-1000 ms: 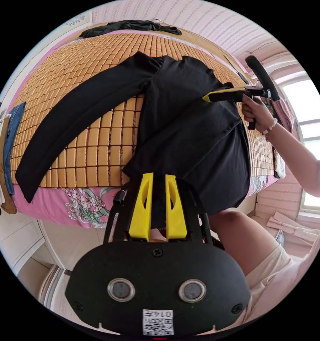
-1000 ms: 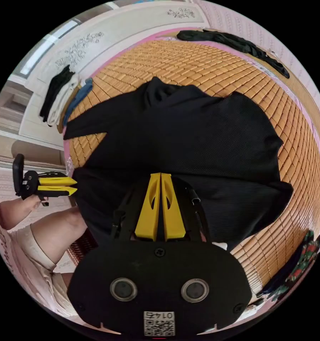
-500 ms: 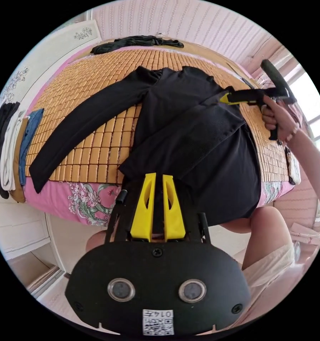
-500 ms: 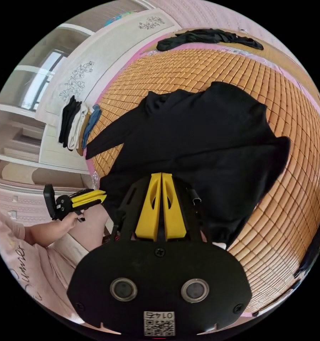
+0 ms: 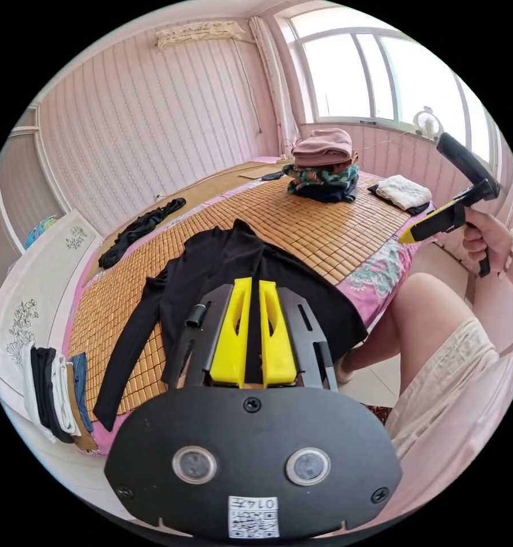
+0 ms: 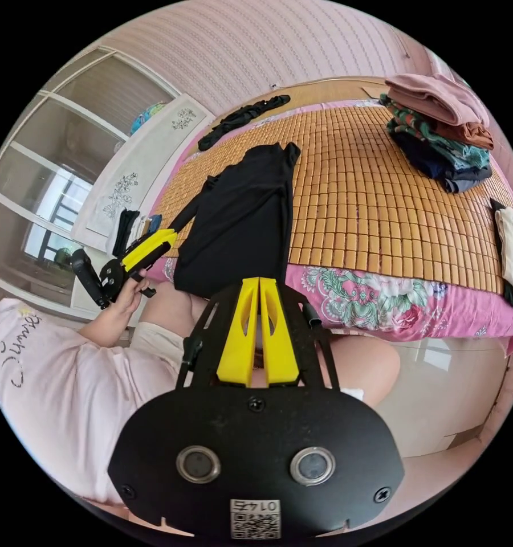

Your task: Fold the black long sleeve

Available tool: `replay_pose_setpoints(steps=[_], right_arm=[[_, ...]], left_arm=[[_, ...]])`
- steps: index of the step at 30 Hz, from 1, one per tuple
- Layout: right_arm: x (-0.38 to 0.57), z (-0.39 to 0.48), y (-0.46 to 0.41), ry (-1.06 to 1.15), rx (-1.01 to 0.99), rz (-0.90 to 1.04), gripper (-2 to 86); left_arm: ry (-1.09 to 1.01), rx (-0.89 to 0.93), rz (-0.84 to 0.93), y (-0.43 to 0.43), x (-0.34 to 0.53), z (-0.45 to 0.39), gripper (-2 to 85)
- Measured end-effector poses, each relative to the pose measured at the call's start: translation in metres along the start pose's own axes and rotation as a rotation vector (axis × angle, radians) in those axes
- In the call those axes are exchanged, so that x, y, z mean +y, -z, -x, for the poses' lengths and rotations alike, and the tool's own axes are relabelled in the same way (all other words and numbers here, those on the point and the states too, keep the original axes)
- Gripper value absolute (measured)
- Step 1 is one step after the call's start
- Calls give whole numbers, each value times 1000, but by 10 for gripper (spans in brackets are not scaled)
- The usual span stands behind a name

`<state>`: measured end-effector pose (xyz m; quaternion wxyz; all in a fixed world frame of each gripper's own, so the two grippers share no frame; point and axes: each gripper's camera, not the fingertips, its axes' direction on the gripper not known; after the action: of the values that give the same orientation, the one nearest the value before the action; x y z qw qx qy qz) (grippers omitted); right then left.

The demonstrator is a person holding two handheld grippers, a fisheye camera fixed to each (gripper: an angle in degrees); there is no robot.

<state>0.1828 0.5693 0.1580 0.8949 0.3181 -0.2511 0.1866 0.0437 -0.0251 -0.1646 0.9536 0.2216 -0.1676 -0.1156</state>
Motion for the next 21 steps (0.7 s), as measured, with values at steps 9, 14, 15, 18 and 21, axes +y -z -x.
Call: replay_pose_setpoints(steps=[9,14,15,18,21], right_arm=[[5,84,-26,258,91,140,19],[-35,165,-72,503,137,275,73],[-47,188,-86,557,113,312,85],[-79,250,-126,693,72,408,111],[-114,324,-164,847,41,456,119]], left_arm=[[461,-217,-33,81,137,109,53],[894,-370,-37,97,237,188,108],[985,-405,-53,100,259,207,116],[1224,-448,-113,105,311,251,119],[1400,-448,-248,111,358,286,112]])
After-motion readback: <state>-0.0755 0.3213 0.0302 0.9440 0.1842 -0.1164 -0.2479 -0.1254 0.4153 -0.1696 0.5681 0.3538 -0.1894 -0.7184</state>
